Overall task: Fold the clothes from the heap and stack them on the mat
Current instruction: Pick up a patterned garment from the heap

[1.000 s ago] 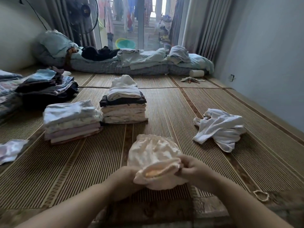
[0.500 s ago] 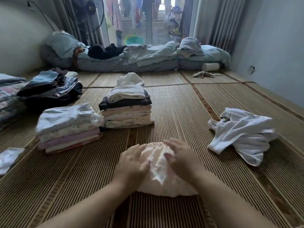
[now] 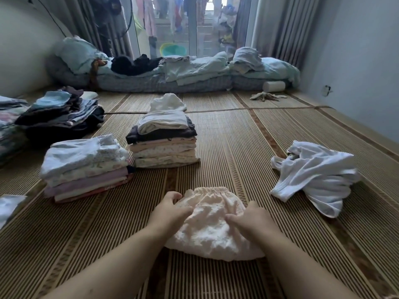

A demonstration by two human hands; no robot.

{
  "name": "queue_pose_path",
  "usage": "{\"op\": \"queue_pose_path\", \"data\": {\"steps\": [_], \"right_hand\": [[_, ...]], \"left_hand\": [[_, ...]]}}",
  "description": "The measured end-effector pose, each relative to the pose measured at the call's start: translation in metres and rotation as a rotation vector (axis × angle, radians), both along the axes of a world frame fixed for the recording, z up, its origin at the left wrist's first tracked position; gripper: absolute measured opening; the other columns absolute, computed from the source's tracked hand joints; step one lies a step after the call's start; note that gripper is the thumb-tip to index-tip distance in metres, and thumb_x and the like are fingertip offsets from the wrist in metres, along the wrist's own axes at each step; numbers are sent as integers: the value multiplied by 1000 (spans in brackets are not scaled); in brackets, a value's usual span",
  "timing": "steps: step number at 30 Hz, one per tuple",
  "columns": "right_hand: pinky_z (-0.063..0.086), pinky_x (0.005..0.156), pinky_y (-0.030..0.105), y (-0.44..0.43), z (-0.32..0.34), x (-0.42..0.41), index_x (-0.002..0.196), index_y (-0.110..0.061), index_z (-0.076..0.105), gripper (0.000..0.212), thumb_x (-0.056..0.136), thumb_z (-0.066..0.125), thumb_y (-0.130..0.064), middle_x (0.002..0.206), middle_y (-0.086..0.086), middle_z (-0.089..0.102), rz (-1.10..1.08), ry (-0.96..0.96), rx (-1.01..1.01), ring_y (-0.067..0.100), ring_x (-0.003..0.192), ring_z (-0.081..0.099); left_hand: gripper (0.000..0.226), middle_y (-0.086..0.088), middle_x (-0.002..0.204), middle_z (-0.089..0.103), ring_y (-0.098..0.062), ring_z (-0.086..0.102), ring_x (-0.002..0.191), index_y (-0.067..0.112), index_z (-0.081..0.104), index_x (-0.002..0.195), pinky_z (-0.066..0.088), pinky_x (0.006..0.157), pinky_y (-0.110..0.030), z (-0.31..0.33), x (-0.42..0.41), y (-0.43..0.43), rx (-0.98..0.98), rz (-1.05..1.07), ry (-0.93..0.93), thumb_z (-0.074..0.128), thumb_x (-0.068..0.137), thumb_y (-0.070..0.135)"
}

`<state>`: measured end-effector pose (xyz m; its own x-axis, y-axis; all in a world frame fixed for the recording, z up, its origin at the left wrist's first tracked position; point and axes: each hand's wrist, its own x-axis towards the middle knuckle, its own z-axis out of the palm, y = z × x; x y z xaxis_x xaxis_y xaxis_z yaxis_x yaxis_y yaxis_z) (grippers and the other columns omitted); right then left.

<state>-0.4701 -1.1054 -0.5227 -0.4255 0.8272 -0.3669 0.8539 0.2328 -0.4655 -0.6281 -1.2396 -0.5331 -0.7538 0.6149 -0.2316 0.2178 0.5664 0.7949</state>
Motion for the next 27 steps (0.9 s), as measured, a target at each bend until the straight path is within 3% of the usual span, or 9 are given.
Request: {"op": "queue_pose_path", "data": {"steps": [3,7,10,13,16,19,22,25,27], "right_hand": [[55,73,34,0,6,-3,126,-12,50,60,81,67,-48,103,3,62,-32,143,-130,18,84,63],[51,72,31,1,9,-4,148,-34,23,71,89,63,-28,128,7,56,34,373,-148,19,98,61],[55,65,26,2,6,-3,127,-37,55,40,93,58,-18,111,-2,67,75,486,-211,12,83,68],[57,67,23,6,15,-11,110,-26,69,34,91,55,-2,101,-5,73,58,609,-251,6,82,71],[49,65,7,18,51,-44,107,-29,70,39,88,57,2,91,-16,74,103,756,-119,-6,82,67],[42,61,0,40,105,-95,105,-38,67,50,84,55,5,77,-35,66,244,841,91,-18,74,61],[42,58,0,74,143,-158,117,-35,64,43,88,58,-4,84,-32,61,301,906,228,-20,68,57],[42,57,2,101,155,-220,127,-22,60,41,91,53,-2,87,-20,60,346,935,212,-17,62,57],[47,71,9,117,146,-259,131,-15,54,43,93,46,4,93,-9,64,404,905,127,-7,70,62]], "left_hand": [[74,6,106,51,-8,56,82,28,39,139,44,57,-24,10,-4,4,-56,-9,-187,71,72,34],[85,4,119,53,-16,61,97,36,31,144,54,74,-29,12,-11,3,2,-88,-207,73,72,20],[73,3,135,50,-14,60,107,41,48,135,53,92,-31,10,-15,1,41,-197,-227,66,75,4],[55,0,129,55,-15,65,101,37,67,110,57,81,-27,23,-26,1,91,-261,-330,56,80,-8],[50,-10,118,64,-19,69,92,21,65,115,58,79,-32,60,-60,7,339,-263,-387,59,74,-8],[55,-4,98,72,-14,69,74,16,61,117,59,73,-28,106,-103,22,611,-247,-296,61,66,-4],[57,3,80,71,-4,61,53,13,54,124,51,51,-15,141,-158,46,763,-193,-147,56,80,-21],[59,-5,101,66,-9,62,63,19,54,125,52,64,-21,159,-214,73,753,-158,-30,64,75,-12],[65,1,91,66,-2,59,55,20,56,126,47,56,-15,157,-244,90,638,-113,130,58,62,7]]}}
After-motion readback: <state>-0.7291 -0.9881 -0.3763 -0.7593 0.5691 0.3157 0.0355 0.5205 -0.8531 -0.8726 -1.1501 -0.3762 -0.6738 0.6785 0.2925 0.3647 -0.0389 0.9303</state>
